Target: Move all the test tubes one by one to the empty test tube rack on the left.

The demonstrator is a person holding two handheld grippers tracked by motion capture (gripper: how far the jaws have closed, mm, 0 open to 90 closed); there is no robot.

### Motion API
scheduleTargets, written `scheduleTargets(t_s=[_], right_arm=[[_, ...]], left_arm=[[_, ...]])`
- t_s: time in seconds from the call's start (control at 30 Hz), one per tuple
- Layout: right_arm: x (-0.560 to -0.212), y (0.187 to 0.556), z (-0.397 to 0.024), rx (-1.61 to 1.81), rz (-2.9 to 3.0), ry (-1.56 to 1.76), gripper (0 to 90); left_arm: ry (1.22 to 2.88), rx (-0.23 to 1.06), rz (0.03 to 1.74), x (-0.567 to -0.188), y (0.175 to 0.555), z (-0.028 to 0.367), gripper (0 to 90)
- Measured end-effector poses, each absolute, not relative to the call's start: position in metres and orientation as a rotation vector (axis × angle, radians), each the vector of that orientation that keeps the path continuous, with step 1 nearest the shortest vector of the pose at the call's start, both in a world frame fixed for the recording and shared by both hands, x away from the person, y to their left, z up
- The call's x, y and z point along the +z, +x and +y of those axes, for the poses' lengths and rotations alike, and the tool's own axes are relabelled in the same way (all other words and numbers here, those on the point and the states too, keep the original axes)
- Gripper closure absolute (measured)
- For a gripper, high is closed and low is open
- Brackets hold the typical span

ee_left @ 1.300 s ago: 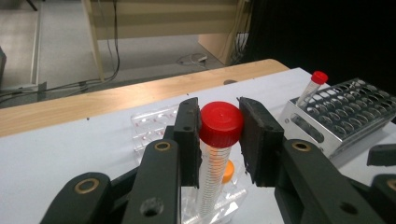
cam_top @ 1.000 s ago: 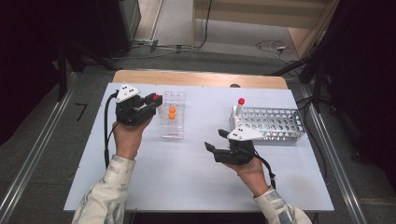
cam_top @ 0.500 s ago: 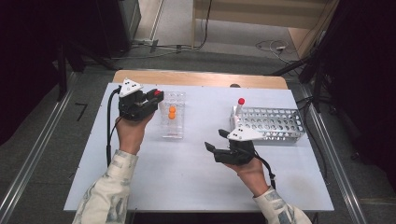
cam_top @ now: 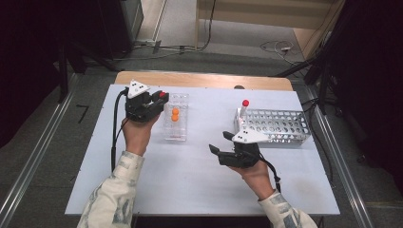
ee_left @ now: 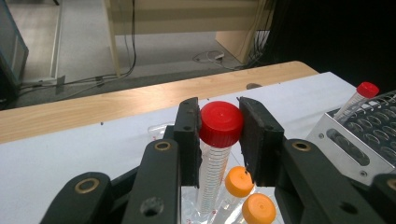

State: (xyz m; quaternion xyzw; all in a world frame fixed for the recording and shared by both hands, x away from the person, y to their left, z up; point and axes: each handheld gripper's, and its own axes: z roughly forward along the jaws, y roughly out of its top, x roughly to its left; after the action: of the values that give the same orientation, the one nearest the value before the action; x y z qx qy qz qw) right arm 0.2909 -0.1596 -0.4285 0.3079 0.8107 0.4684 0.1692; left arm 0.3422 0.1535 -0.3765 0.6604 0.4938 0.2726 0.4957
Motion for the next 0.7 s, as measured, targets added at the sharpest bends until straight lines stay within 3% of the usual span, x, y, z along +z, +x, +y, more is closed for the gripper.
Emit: scheduleTargets(t_s=[0.7], right_arm=[[-0.43,0.291,-0.158,1.325,2.317,0.882,27.7]], left_arm=[[1.673,0.675,1.237,-0.411,0.344,0.143,69.9]])
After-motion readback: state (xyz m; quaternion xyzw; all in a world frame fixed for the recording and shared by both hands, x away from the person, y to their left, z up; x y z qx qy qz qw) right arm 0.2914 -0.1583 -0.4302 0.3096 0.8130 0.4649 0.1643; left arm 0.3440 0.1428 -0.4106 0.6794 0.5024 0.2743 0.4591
